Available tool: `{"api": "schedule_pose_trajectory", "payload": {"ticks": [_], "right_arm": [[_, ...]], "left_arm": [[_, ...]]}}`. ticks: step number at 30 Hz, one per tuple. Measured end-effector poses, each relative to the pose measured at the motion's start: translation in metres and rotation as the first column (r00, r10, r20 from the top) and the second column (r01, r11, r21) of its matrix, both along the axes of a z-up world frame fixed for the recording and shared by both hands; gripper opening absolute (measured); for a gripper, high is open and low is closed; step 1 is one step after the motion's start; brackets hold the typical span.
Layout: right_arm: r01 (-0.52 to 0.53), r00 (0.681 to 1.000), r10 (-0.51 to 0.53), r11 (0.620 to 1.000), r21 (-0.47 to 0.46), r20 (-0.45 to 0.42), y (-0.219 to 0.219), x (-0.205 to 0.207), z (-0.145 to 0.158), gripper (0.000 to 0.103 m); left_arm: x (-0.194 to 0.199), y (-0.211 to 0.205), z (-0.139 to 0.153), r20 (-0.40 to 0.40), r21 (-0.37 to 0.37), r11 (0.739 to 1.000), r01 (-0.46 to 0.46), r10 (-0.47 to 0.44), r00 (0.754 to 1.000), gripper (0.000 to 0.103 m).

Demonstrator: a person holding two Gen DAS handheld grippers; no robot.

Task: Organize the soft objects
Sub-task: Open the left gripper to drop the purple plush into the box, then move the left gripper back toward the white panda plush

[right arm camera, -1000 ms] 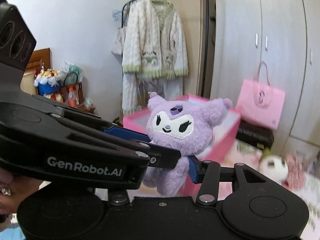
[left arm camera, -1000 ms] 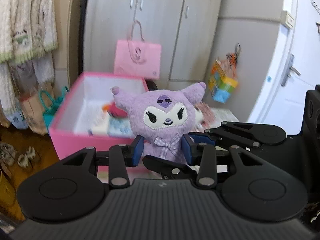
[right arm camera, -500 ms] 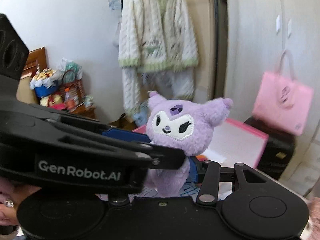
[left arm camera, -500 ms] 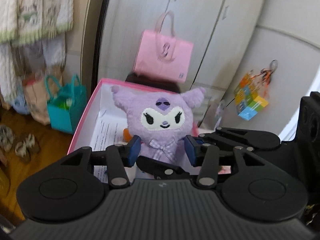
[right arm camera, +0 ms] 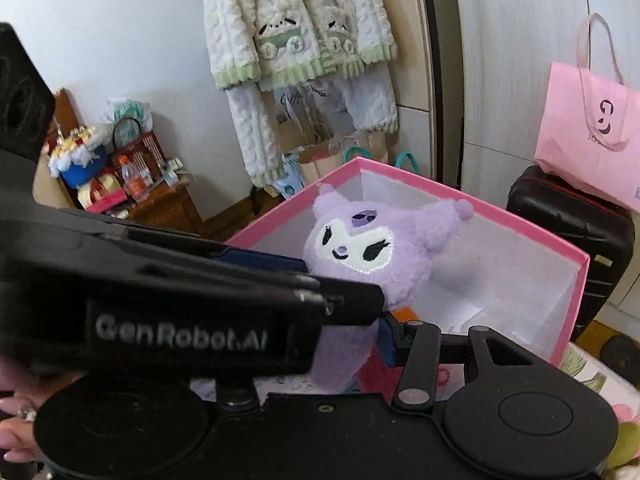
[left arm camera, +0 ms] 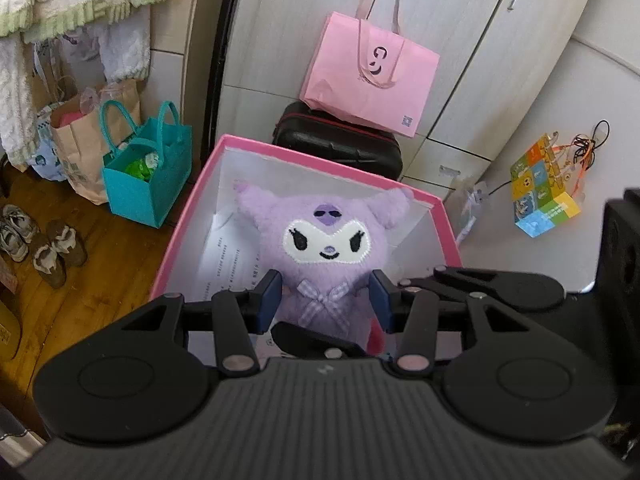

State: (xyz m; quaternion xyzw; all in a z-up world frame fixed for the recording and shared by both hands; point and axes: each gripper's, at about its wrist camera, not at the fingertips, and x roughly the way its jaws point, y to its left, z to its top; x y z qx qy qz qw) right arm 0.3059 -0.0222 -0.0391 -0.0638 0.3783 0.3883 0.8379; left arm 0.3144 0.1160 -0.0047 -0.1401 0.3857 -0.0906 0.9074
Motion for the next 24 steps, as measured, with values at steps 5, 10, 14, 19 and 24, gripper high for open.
{"api": "schedule_pose_trajectory", "payload": {"ticks": [5,10,14,19,24], "right_arm": [[-0.002,0.998,0.006,0.997,-0.072,0.058,0.003,-0.003,0.004,0.06],[0.002,0.995,0.002,0.999,-0.046,0.101,-0.023,-0.023,0.012,0.062],[-0.003,0.989,0.001,1.0,0.009,0.146,-0.052,-0.054,0.02,0.062],[0.011,0.982,-0.022,0.998,0.057,0.186,-0.082,-0.089,0.034,0.062],[0.017,0.974,-0.034,0.997,0.077,0.224,-0.105,-0.119,0.055,0.062]], "left_arm": [[-0.013,-0.003,0.004,0.075,0.067,0.998,-0.009,0.004,0.997,0.047],[-0.047,-0.001,0.019,0.173,0.138,0.99,-0.016,-0.008,0.985,0.049],[-0.083,0.0,0.029,0.225,0.166,0.986,0.017,-0.054,0.973,0.05],[-0.121,-0.009,0.038,0.257,0.194,0.98,0.037,-0.087,0.963,0.05],[-0.153,-0.02,0.055,0.294,0.218,0.973,0.07,-0.134,0.946,0.051]]}}
